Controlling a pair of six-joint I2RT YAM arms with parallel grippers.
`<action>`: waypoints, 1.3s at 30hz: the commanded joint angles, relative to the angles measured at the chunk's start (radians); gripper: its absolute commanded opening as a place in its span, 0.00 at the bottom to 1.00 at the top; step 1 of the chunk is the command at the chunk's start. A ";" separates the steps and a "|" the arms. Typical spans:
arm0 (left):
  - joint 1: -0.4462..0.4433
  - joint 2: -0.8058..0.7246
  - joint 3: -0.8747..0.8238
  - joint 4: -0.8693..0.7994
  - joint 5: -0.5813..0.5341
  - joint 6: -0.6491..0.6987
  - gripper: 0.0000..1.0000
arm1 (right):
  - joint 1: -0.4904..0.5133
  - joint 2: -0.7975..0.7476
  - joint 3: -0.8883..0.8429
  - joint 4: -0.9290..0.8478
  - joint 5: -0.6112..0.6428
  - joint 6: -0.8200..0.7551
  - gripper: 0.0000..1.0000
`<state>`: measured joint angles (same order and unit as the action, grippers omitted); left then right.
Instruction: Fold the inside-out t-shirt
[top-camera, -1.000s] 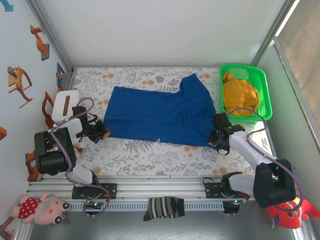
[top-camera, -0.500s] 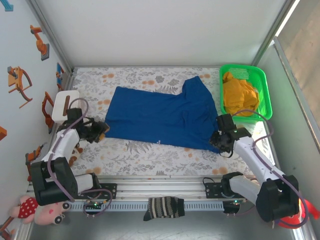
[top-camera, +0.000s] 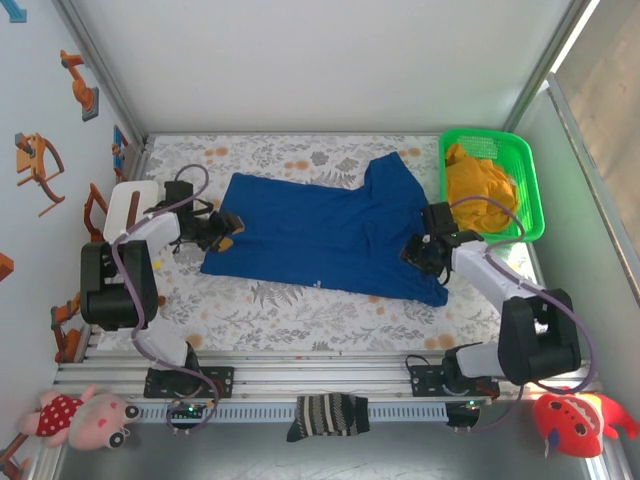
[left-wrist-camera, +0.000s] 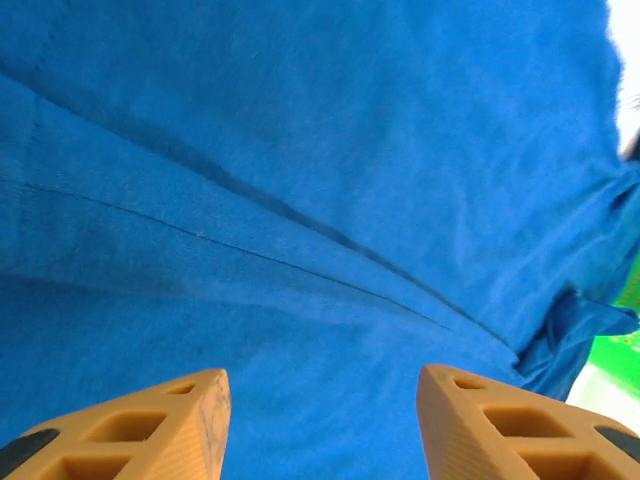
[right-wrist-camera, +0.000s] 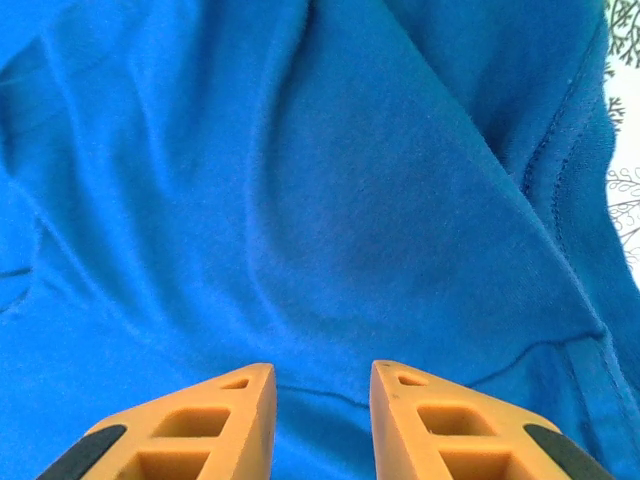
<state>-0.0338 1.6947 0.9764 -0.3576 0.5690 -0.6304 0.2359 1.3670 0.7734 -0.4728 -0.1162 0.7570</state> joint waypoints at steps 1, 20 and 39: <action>0.001 0.005 -0.060 0.092 0.010 -0.047 0.51 | -0.006 0.023 -0.037 0.049 0.006 0.025 0.30; 0.035 -0.346 -0.503 0.033 -0.132 -0.144 0.51 | 0.000 -0.002 -0.218 0.071 -0.105 0.048 0.30; 0.112 -0.288 0.247 -0.180 -0.260 0.250 0.97 | -0.005 0.261 0.686 -0.171 -0.002 -0.248 0.61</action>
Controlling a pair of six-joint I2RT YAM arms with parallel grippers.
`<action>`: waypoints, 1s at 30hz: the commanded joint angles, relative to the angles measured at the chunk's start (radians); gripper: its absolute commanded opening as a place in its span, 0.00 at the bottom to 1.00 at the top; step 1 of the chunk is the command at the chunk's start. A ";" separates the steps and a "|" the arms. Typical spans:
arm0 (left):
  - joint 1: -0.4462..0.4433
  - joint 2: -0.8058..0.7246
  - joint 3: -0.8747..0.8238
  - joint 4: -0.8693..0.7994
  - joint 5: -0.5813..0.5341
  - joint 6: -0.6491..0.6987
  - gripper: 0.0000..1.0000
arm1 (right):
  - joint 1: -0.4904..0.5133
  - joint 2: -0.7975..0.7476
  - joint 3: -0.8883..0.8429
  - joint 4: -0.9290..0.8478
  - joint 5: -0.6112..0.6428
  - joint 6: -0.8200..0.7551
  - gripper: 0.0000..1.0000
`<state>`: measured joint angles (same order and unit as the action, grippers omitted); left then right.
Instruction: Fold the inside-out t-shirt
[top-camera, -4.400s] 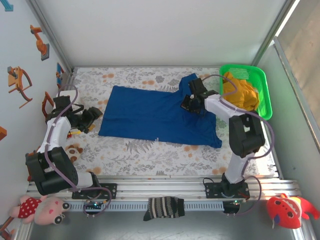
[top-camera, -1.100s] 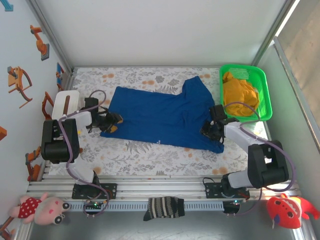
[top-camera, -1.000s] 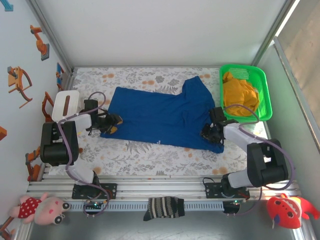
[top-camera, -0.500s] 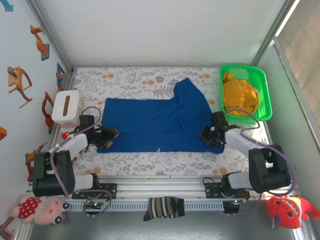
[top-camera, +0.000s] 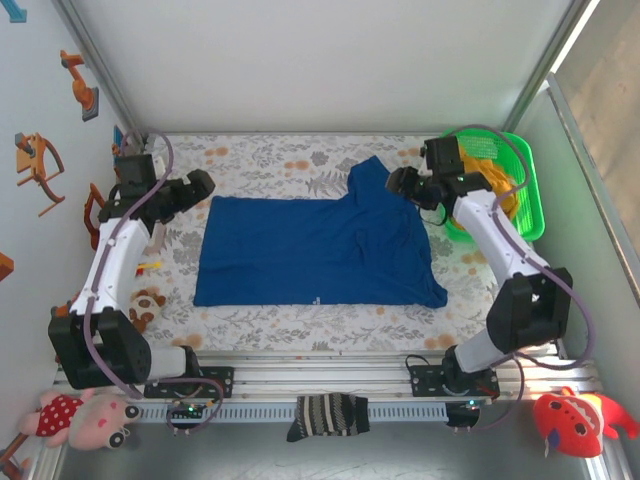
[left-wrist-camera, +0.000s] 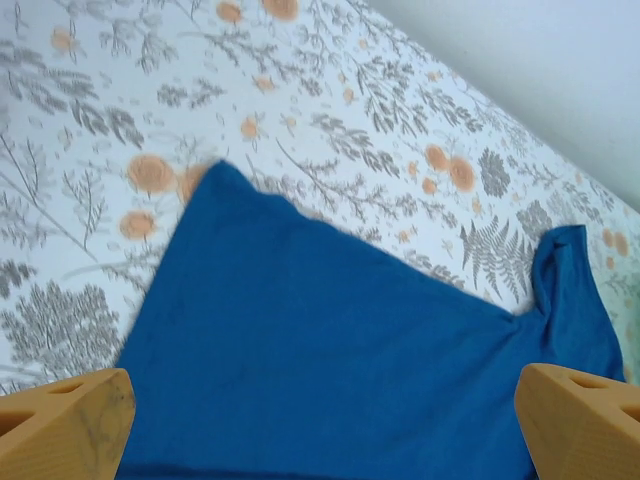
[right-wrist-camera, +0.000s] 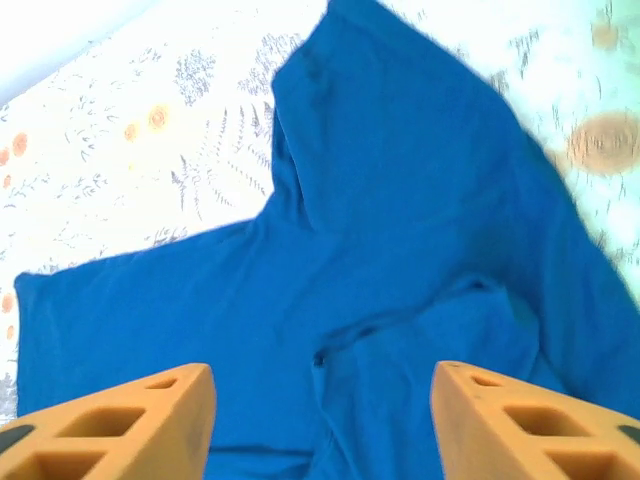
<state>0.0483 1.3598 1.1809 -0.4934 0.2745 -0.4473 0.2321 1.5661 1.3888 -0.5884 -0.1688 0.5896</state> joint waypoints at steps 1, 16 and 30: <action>0.046 0.075 0.058 -0.024 0.077 0.051 0.97 | -0.001 0.090 0.107 -0.051 0.058 -0.093 0.63; 0.107 0.429 0.197 0.024 0.212 -0.065 0.97 | -0.040 0.523 0.492 -0.005 -0.015 -0.225 0.72; -0.048 0.672 0.404 -0.245 -0.180 0.081 0.97 | -0.044 0.922 0.881 -0.095 0.027 -0.265 0.67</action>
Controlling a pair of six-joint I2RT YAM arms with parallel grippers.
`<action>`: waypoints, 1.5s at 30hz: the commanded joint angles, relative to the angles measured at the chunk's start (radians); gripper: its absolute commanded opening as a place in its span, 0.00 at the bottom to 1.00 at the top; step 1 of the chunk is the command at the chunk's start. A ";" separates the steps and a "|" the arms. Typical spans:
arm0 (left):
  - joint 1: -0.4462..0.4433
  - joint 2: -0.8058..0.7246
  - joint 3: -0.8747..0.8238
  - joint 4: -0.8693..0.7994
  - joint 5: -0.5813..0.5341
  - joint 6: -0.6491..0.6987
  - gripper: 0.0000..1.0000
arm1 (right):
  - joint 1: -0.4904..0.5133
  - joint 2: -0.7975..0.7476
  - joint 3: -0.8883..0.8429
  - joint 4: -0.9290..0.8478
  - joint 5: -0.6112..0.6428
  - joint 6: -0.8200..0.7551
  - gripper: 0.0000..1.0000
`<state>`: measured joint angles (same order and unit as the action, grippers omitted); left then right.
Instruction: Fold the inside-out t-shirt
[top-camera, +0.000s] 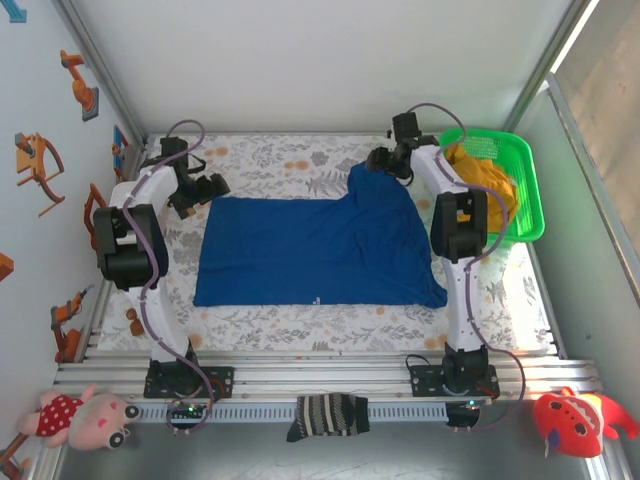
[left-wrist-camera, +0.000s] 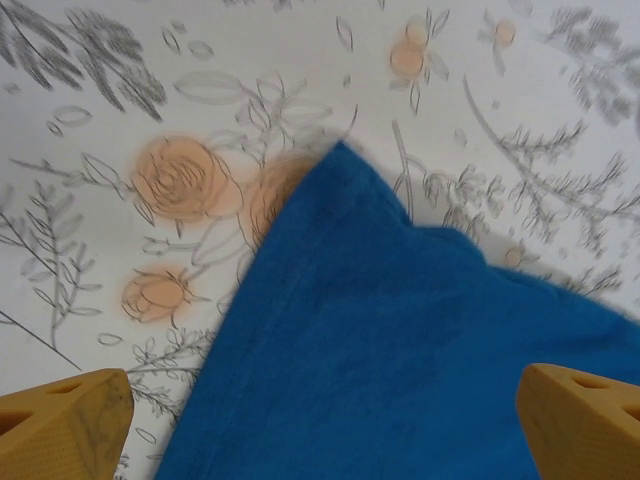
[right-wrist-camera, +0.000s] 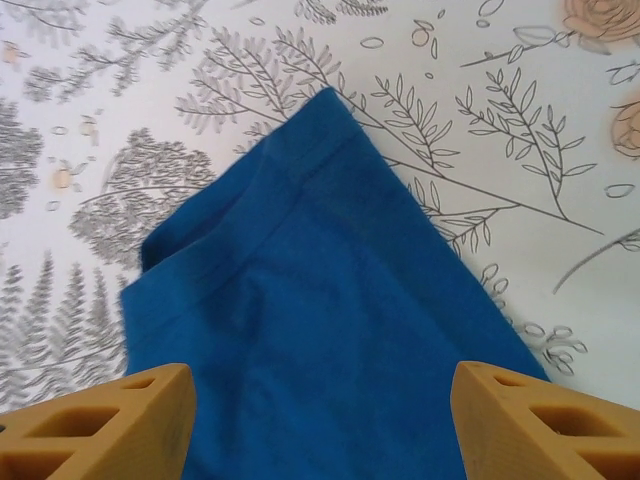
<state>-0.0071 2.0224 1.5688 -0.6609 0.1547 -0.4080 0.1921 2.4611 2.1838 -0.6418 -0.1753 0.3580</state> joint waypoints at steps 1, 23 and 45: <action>0.007 0.013 0.016 -0.078 -0.060 0.041 0.97 | -0.003 0.050 0.118 -0.051 0.045 -0.037 0.67; 0.008 0.021 0.031 -0.088 0.011 0.034 0.97 | 0.005 0.294 0.378 -0.004 -0.056 -0.032 0.64; -0.012 0.204 0.282 -0.198 -0.100 0.161 0.92 | -0.049 0.090 0.195 0.037 -0.127 0.028 0.00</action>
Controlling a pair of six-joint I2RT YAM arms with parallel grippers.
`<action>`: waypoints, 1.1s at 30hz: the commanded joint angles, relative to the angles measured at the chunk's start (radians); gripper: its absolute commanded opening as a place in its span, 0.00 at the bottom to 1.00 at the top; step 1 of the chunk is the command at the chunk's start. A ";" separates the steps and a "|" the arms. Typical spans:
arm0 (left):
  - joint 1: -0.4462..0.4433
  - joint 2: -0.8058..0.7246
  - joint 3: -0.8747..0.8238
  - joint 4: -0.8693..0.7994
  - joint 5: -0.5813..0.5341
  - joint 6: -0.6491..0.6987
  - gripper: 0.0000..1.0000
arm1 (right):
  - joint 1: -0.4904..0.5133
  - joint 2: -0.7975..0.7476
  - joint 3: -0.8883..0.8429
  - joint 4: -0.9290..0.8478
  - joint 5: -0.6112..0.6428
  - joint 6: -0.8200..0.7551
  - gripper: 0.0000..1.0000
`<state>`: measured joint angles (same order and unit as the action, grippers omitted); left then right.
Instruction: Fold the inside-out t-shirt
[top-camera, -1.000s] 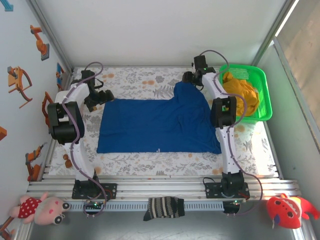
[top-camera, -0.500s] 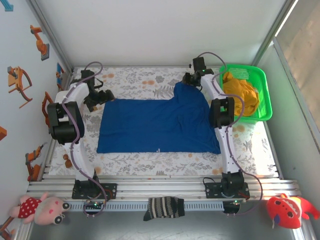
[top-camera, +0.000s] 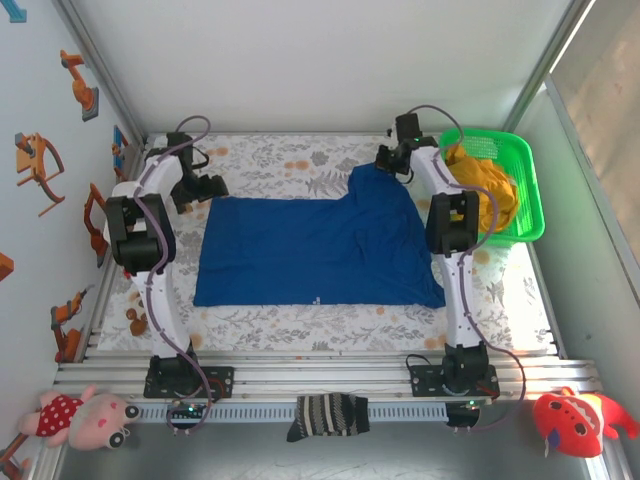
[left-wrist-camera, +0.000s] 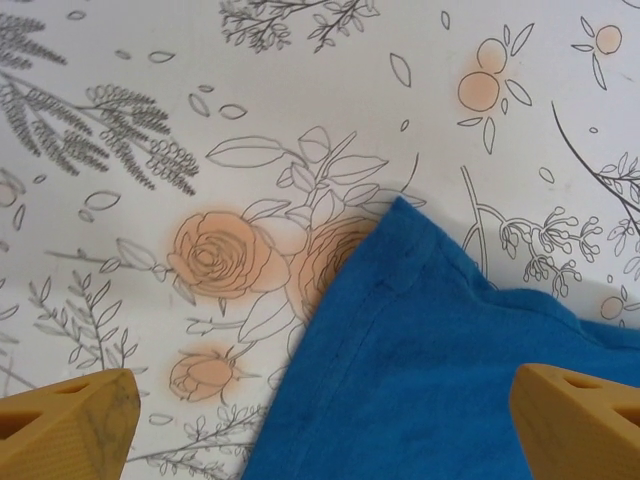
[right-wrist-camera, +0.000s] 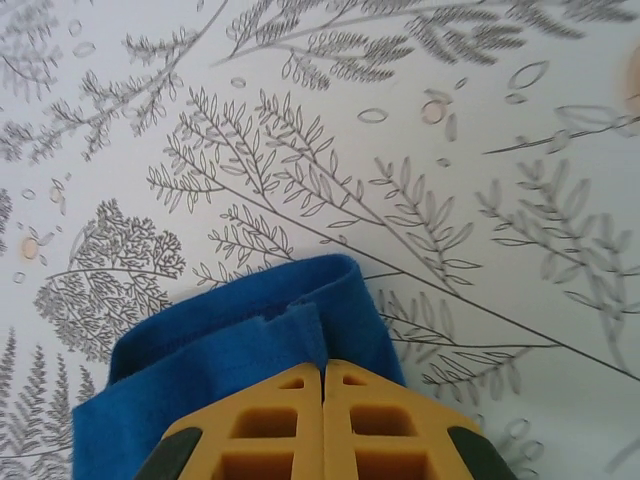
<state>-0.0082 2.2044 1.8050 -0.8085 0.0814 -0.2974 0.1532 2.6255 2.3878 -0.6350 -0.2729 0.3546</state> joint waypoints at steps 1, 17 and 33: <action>-0.017 0.031 0.061 -0.050 -0.028 0.061 0.91 | -0.010 -0.076 -0.009 0.030 -0.033 0.039 0.00; -0.062 0.167 0.203 -0.099 -0.036 0.126 0.75 | -0.021 -0.104 -0.045 0.054 -0.078 0.092 0.00; -0.076 0.127 0.211 -0.104 -0.027 0.109 0.00 | -0.028 -0.253 -0.199 0.145 -0.132 0.171 0.00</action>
<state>-0.0845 2.3707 1.9991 -0.8825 0.0521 -0.1749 0.1329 2.4844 2.2307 -0.5560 -0.3775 0.4793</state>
